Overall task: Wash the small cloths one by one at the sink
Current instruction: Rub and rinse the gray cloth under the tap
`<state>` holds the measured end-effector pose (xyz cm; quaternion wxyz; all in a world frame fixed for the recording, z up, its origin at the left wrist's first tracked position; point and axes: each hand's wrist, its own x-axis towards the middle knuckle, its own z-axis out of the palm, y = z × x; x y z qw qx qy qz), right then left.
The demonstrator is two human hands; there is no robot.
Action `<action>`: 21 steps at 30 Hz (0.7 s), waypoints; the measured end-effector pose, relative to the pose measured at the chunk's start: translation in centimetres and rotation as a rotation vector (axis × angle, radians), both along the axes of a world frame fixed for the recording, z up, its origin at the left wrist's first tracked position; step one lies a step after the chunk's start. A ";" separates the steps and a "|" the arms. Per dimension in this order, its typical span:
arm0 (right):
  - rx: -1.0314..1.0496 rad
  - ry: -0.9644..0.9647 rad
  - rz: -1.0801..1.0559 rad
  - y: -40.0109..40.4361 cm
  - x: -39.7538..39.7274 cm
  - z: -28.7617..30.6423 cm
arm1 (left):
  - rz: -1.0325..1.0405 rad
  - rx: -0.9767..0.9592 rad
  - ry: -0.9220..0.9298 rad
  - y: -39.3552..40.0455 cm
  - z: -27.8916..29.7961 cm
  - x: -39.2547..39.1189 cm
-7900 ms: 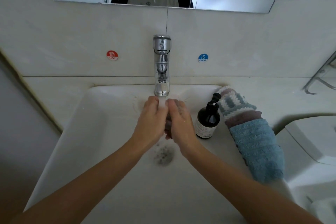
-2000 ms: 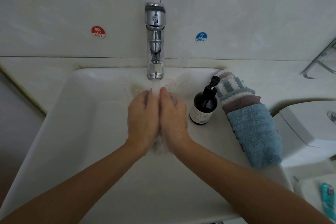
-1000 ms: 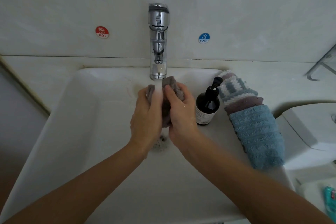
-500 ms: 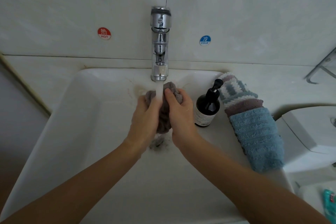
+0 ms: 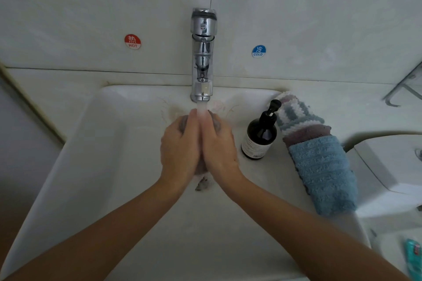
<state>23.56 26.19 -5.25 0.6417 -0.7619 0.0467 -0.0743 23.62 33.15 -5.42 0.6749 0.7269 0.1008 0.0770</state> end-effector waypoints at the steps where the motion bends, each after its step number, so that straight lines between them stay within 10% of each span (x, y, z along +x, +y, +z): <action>1: -0.002 0.020 0.005 0.0 0.2 -0.1 | 0.013 0.000 0.004 -0.1 0.0 0.1; 21: 0.445 0.101 -0.094 -1.0 0.1 0.1 | -0.097 0.053 -0.211 -0.1 -0.6 0.1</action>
